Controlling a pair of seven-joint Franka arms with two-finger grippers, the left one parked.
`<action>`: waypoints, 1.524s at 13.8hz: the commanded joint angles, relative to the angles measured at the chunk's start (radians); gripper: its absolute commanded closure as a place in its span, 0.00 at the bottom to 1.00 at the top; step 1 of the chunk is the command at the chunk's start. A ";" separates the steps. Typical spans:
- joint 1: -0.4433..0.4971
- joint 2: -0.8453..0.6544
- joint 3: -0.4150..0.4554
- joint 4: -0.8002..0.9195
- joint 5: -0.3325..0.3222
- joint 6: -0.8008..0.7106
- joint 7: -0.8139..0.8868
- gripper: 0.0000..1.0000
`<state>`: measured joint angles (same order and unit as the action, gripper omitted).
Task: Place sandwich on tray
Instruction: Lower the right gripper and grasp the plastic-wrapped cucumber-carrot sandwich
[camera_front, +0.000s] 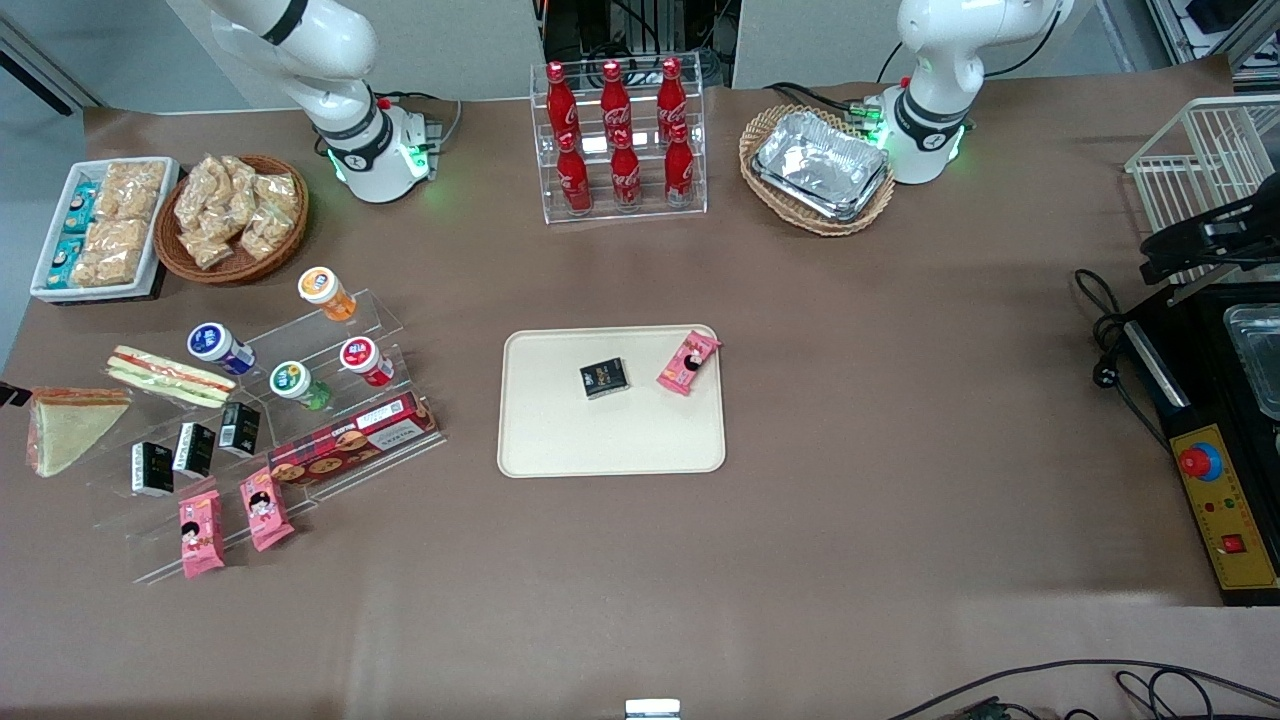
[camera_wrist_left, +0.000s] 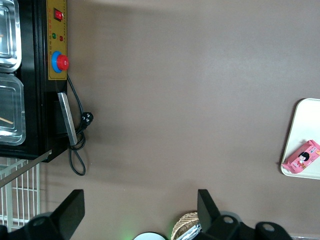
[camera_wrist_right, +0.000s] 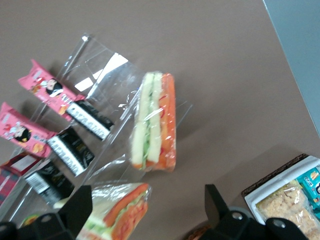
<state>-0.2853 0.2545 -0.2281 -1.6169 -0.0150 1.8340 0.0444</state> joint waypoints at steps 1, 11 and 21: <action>-0.018 -0.003 0.003 -0.070 0.047 0.105 0.012 0.00; -0.021 0.048 0.003 -0.185 0.093 0.295 0.002 0.00; -0.031 0.048 0.004 -0.186 0.095 0.297 -0.031 0.51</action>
<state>-0.3026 0.3146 -0.2287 -1.8031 0.0605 2.1280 0.0390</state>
